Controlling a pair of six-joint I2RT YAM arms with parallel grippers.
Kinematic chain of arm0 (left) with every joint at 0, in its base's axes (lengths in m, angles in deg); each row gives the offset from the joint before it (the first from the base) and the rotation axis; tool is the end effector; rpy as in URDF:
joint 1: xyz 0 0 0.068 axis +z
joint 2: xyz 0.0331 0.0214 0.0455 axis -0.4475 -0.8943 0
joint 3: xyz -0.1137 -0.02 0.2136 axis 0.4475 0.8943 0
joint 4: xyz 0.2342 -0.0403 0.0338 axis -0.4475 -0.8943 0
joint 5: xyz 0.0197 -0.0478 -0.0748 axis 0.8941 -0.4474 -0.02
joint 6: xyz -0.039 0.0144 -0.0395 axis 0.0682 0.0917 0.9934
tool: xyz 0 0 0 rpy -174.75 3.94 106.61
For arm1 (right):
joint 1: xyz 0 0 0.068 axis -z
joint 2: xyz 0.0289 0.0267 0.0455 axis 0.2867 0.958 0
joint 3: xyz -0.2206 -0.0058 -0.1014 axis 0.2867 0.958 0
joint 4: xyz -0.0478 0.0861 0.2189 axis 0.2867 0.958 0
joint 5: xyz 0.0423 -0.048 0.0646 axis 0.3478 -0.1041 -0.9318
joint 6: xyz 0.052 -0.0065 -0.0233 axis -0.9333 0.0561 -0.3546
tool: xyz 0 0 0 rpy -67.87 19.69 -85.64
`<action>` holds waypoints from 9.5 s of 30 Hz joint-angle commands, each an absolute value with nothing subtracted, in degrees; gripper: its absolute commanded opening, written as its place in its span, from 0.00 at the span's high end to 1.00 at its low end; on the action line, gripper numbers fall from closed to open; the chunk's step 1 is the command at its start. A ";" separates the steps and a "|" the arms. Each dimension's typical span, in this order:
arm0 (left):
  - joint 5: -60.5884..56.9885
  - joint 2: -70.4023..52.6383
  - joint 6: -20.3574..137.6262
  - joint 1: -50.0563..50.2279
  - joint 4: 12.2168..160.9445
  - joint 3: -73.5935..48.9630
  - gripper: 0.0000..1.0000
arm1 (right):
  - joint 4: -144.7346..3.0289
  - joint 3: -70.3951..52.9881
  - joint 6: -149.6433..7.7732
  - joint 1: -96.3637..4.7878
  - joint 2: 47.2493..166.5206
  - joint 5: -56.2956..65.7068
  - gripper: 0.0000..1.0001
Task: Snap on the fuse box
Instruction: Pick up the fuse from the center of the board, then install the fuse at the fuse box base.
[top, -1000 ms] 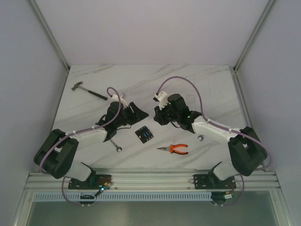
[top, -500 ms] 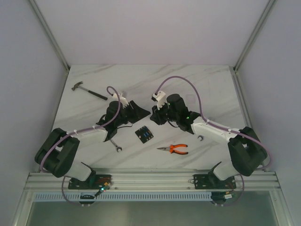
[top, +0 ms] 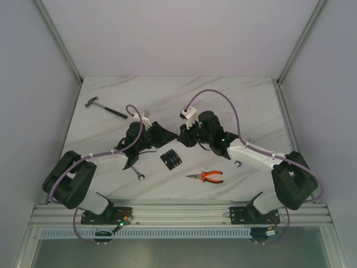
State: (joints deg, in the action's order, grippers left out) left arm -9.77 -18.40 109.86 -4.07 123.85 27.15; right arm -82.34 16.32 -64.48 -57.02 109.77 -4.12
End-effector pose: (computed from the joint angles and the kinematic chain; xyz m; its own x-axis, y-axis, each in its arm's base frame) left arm 0.2463 -0.1591 0.1816 -0.7313 -0.5593 -0.3903 0.1606 0.4149 -0.8956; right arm 0.2352 0.2149 0.2300 -0.2964 -0.2439 -0.9234 -0.8187 0.5627 0.1142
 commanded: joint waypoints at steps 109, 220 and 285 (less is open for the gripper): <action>5.24 10.10 110.82 -5.37 140.40 46.26 0.79 | -130.48 22.51 -110.92 -52.76 115.53 -27.72 1.00; 9.06 2.58 109.92 -3.66 101.62 45.15 0.29 | -20.18 -39.53 -74.93 -72.02 153.54 21.41 0.77; 3.84 -4.53 111.57 -6.20 109.52 45.02 0.33 | -23.87 -28.77 -77.22 -71.54 154.35 23.19 1.00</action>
